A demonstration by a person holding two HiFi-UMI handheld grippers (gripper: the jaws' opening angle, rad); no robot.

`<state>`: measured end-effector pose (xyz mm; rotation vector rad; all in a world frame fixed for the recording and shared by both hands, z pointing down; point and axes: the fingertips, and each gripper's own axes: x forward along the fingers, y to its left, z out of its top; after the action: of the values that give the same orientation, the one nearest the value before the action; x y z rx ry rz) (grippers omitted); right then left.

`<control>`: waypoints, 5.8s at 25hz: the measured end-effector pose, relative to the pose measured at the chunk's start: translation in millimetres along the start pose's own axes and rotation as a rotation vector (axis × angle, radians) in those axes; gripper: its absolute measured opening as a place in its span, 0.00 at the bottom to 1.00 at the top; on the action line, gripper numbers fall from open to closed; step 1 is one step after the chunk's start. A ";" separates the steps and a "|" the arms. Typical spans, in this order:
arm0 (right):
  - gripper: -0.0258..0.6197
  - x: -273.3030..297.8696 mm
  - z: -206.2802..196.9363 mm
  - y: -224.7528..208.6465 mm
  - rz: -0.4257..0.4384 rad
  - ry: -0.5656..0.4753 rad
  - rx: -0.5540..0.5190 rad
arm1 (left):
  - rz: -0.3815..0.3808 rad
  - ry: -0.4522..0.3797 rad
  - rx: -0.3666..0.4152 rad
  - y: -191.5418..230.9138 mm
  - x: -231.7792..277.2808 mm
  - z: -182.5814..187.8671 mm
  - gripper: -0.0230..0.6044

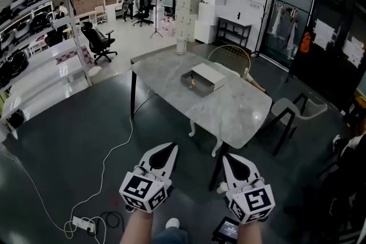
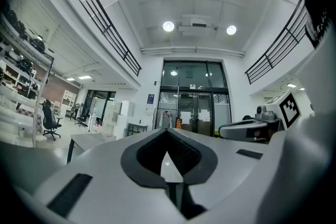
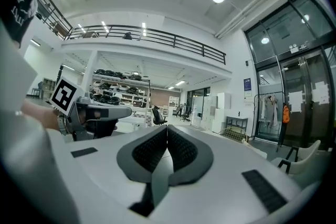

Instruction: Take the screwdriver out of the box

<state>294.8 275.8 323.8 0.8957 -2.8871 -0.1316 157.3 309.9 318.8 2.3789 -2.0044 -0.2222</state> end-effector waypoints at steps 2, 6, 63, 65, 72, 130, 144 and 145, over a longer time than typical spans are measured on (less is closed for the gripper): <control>0.08 28.8 5.4 -3.6 -0.012 -0.007 0.012 | -0.005 0.006 0.005 23.8 13.5 3.0 0.06; 0.08 74.1 10.2 -2.0 -0.012 -0.012 0.019 | -0.004 0.011 0.001 59.6 31.5 2.5 0.06; 0.08 535.5 -58.8 -279.9 -0.204 0.205 0.106 | -0.109 0.138 -0.051 401.5 469.0 -57.0 0.06; 0.08 556.3 -64.6 -285.6 -0.219 0.210 0.132 | -0.125 0.152 -0.056 419.8 484.6 -62.9 0.06; 0.08 623.2 -97.0 -302.5 -0.249 0.323 0.253 | -0.178 0.221 -0.099 479.5 543.7 -89.8 0.06; 0.18 662.2 -296.3 -268.1 -0.218 1.158 0.442 | -0.270 0.493 -0.173 540.3 586.3 -182.7 0.06; 0.18 671.5 -219.5 -288.2 -0.275 0.986 0.394 | -0.331 0.317 -0.102 525.4 602.1 -101.5 0.06; 0.18 672.8 -213.0 -290.9 -0.282 0.973 0.385 | -0.338 0.298 -0.095 524.5 604.8 -93.1 0.06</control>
<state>-64.6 -355.8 557.5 1.0272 -1.8899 0.6643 -245.5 -382.0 411.4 2.4993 -1.4327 0.0320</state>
